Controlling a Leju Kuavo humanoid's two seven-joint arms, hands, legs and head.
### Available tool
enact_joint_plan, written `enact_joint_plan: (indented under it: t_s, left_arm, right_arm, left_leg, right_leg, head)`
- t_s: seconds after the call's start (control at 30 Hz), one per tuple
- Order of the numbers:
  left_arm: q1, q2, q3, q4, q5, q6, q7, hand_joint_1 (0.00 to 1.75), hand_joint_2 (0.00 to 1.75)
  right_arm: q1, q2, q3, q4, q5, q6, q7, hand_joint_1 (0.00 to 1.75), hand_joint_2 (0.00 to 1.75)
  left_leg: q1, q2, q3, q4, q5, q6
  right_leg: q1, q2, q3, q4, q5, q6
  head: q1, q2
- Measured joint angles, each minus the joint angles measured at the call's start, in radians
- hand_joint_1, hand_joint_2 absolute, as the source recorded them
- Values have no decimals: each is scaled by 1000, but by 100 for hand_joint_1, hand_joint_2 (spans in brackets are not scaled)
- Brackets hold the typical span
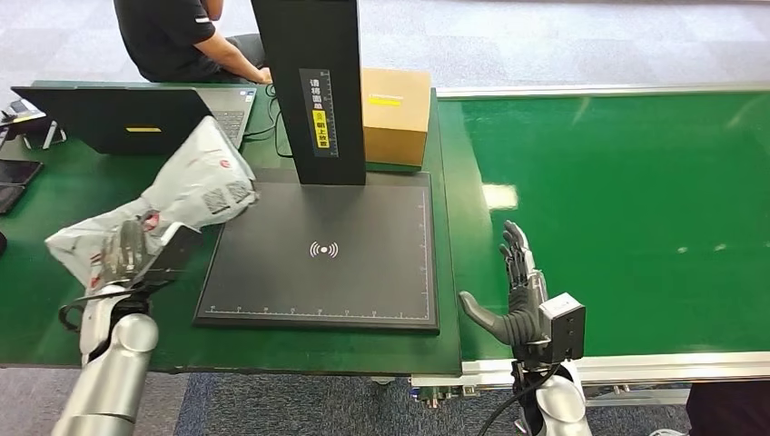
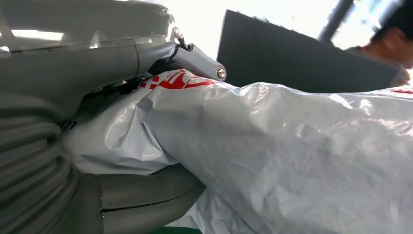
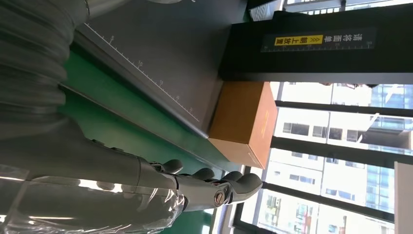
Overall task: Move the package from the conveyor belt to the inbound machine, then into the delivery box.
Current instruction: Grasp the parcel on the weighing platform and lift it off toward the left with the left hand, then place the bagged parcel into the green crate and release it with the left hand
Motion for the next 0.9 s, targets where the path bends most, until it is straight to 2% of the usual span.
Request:
enact_joint_plan:
  t_s: [0.23, 0.27, 0.37, 0.4, 0.6, 0.9]
  left_arm:
    - [19, -4, 139, -83, -3, 7, 65, 175, 175]
    - [19, -6, 152, -90, -6, 8, 70, 158, 175]
    - [20, -11, 177, -103, -10, 8, 76, 27, 175]
    - [20, -13, 182, -107, -12, 8, 77, 0, 175]
    - [19, -30, 203, -114, -59, 29, 83, 0, 175]
    - [22, -58, 206, -145, -143, 166, 72, 0, 175]
  right_arm:
    - [1, 1, -16, -22, 2, 0, 10, 0, 175]
    - [1, 1, -16, -22, 3, 0, 11, 0, 175]
    - [1, 1, -17, -23, 3, 0, 11, 0, 175]
    - [1, 1, -17, -23, 3, 0, 11, 0, 175]
    - [-1, 1, -17, -23, 4, 1, 11, 0, 175]
    - [-6, 2, -17, -23, 5, 2, 12, 0, 175]
  left_leg:
    - [0, -1, 0, 0, 0, 0]
    - [0, -1, 0, 0, 0, 0]
    - [0, -1, 0, 0, 0, 0]
    - [0, -1, 0, 0, 0, 0]
    - [0, -1, 0, 0, 0, 0]
    - [0, -1, 0, 0, 0, 0]
  right_leg:
    - [0, 0, 0, 0, 0, 0]
    - [0, 0, 0, 0, 0, 0]
    - [0, -1, 0, 0, 0, 0]
    - [0, -1, 0, 0, 0, 0]
    - [0, -1, 0, 0, 0, 0]
    - [0, -1, 0, 0, 0, 0]
  head:
    - [0, 0]
    - [0, 0]
    - [0, 0]
    - [0, 0]
    - [0, 0]
    - [0, 0]
